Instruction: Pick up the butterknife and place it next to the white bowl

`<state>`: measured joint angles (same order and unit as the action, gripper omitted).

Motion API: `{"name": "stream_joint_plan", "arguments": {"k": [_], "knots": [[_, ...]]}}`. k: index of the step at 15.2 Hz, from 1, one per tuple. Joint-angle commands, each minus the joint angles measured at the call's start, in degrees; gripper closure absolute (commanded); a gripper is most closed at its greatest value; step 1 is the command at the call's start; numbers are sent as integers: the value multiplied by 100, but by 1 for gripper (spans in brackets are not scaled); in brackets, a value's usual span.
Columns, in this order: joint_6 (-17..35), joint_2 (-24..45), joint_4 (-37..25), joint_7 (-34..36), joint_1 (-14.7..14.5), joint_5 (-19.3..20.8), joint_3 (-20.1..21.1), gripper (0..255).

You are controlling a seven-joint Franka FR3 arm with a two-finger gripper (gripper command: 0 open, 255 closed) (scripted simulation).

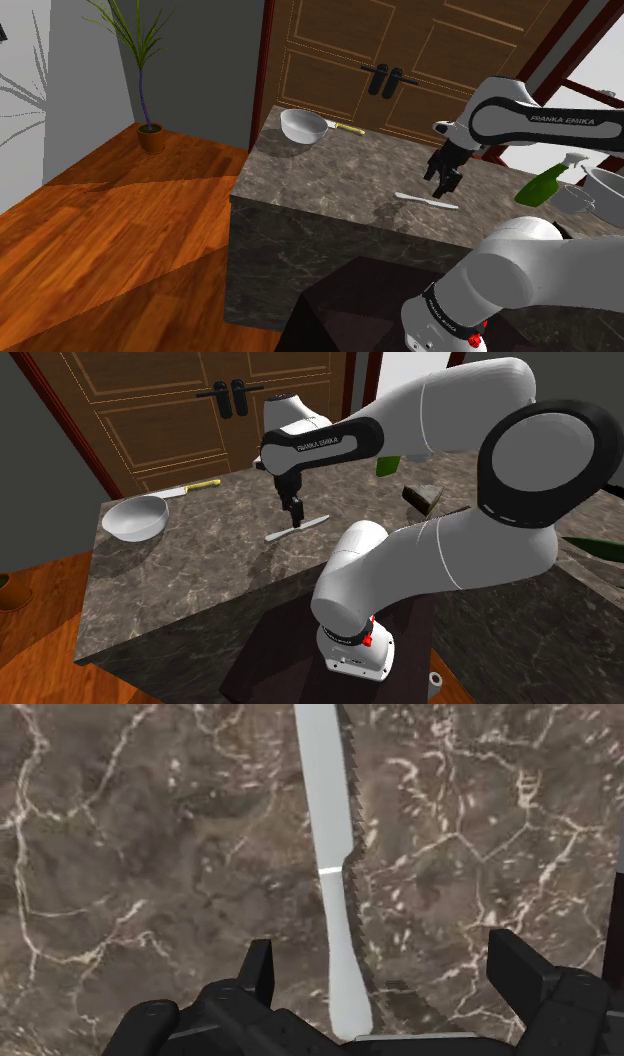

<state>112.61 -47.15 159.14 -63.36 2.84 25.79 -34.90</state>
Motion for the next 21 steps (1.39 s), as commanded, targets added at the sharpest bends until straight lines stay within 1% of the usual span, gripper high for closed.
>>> {"name": "stream_joint_plan", "arguments": {"k": [1, 9, 16, 17, 21], "knots": [[313, 309, -60, -408, -64, 214, -344, 0], [1069, 711, 298, -383, -74, 448, -678, 0], [1068, 710, 298, -383, -73, 448, -677, 0], [1068, 710, 298, -383, -73, 448, -677, 255], [1062, 705, 298, -389, -67, 451, -679, 255]]}}
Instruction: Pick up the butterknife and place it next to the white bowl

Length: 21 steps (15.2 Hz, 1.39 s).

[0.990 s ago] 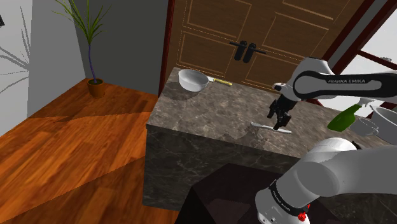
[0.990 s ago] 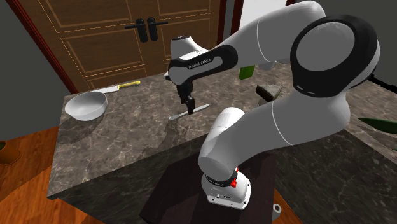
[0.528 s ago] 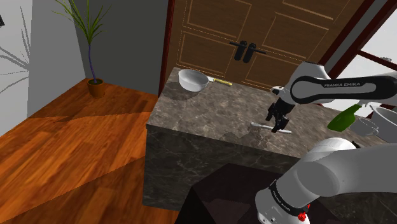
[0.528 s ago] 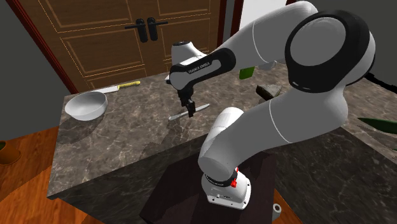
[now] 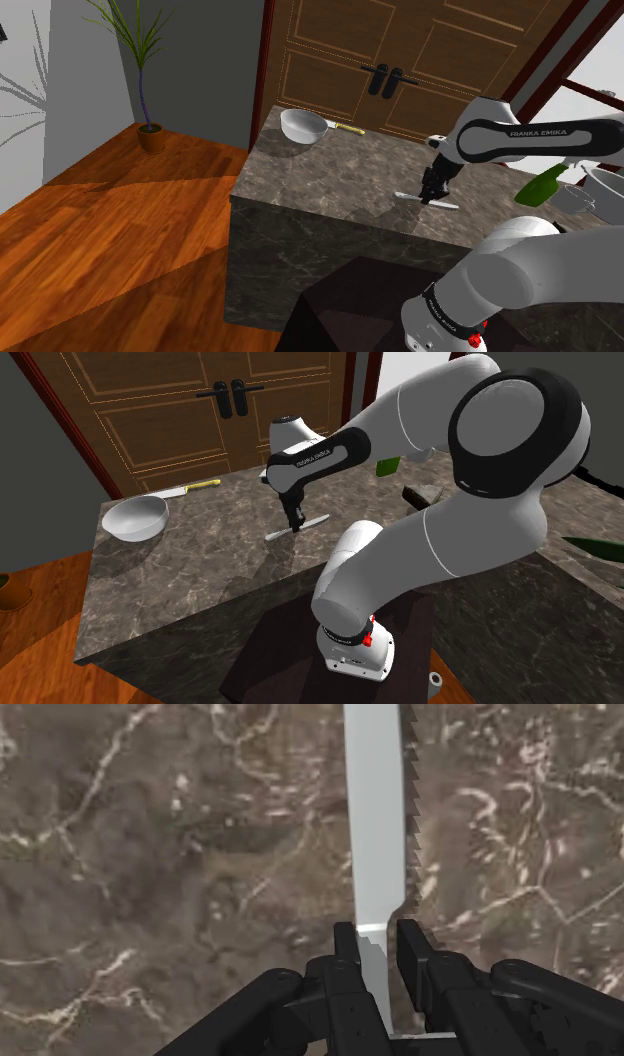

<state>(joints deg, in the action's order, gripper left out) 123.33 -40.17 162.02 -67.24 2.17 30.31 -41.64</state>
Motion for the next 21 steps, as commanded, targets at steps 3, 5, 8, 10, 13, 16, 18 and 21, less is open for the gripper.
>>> {"name": "stream_joint_plan", "arguments": {"k": [3, 5, 8, 10, 13, 16, 18, 21], "knots": [[-21, -7, 13, -2, 8, 1, -1, 255], [-3, 14, 10, 4, -6, -5, -4, 255], [-321, -181, -113, 0, 12, -93, 140, 255], [-524, -296, -201, -5, 18, -154, 232, 255], [-817, -446, -344, -12, 20, -247, 364, 255], [-1097, -572, -499, -20, 14, -339, 488, 255], [-1277, -643, -608, -25, 6, -400, 567, 255], [-1537, -731, -781, -34, -9, -489, 680, 255]]}}
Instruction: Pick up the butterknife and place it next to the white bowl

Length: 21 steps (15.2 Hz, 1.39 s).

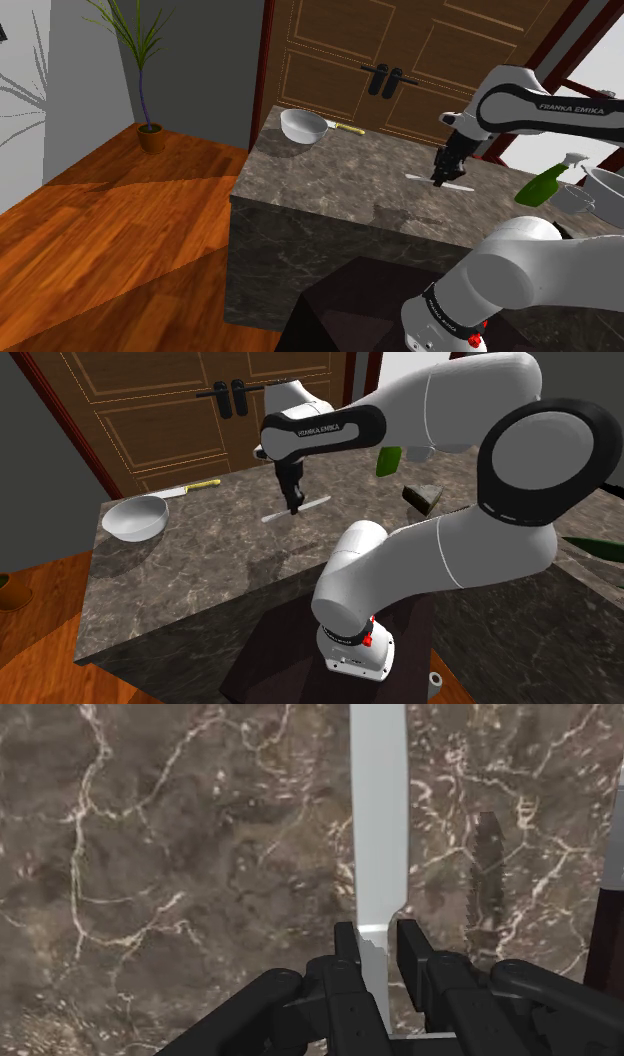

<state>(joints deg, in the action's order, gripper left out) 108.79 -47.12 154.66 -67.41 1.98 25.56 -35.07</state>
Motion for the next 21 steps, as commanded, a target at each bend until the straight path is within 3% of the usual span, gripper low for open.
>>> {"name": "stream_joint_plan", "arguments": {"k": [1, 11, 21], "knots": [[-168, -62, -104, -20, 5, -43, 59, 255], [-958, -199, -754, -53, -69, -314, 382, 255], [-200, 1538, -1651, 737, -1144, -1199, 713, 255]]}}
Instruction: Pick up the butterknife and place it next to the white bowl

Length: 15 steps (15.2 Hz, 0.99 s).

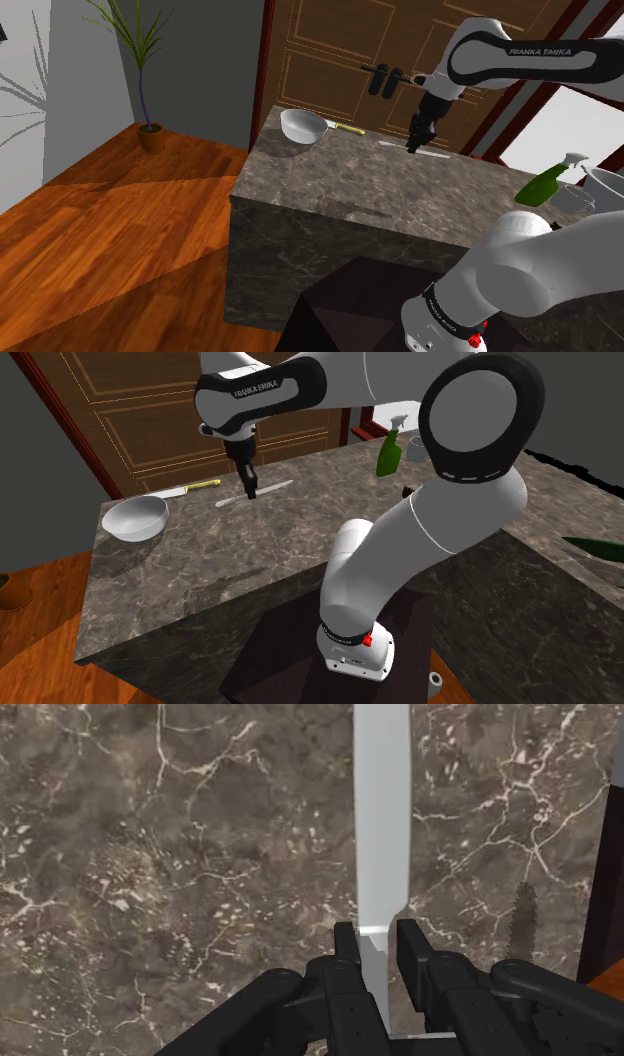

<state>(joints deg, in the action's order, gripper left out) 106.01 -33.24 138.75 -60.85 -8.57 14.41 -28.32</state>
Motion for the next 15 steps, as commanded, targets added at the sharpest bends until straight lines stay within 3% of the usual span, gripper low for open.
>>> {"name": "stream_joint_plan", "arguments": {"k": [1, 7, 15], "knots": [[133, 340, -186, 131, -185, -174, 57, 255], [345, 1515, -1081, 325, -671, -737, 141, 255], [906, 1705, -698, 281, -675, -777, 70, 255]]}}
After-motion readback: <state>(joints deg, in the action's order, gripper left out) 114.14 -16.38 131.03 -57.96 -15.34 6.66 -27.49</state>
